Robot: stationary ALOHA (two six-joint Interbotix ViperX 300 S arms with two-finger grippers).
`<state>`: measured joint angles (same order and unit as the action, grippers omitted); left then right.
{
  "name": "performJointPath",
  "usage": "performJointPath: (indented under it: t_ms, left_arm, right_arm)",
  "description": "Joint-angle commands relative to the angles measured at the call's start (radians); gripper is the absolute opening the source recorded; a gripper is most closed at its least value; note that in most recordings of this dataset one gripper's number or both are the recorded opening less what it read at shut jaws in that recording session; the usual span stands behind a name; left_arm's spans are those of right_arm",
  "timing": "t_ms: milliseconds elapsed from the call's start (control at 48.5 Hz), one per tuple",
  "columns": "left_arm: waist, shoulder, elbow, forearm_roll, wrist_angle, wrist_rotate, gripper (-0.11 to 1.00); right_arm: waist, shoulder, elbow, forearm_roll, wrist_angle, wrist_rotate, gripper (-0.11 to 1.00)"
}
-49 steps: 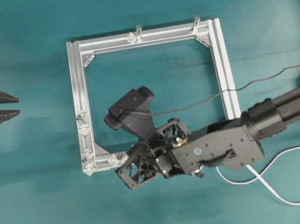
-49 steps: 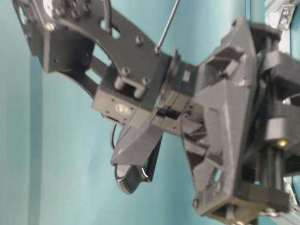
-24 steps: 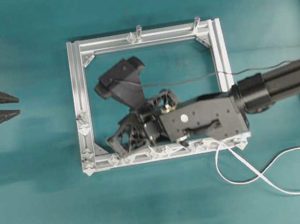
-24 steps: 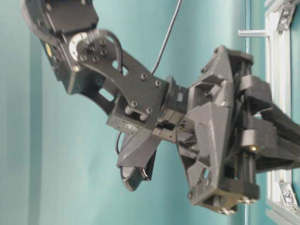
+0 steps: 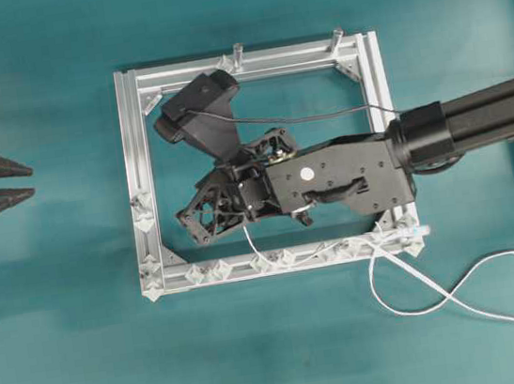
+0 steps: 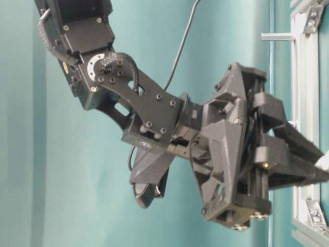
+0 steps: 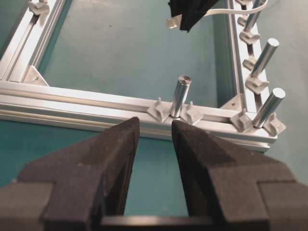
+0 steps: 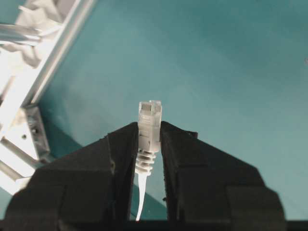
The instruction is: Move the cable alternately left and right between 8 closely spaced pins so it hooks onto each one.
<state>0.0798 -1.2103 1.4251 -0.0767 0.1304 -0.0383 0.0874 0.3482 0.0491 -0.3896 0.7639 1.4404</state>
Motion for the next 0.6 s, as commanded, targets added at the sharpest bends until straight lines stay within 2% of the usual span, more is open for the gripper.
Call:
performJointPath:
  t_ms: [0, 433, 577]
  left_arm:
    - [-0.005, 0.006, -0.011, 0.003, -0.011, -0.008, 0.36]
    - [-0.003, 0.006, -0.011, 0.003, -0.009, -0.008, 0.36]
    - [-0.003, 0.006, -0.009, 0.003, -0.009, -0.009, 0.36]
  right_arm:
    - [-0.008, -0.014, -0.038, -0.006, -0.018, -0.015, 0.17]
    - [-0.018, 0.1, -0.222, -0.005, -0.032, -0.084, 0.17]
    - [-0.018, 0.117, -0.256, 0.002, -0.031, -0.104, 0.17]
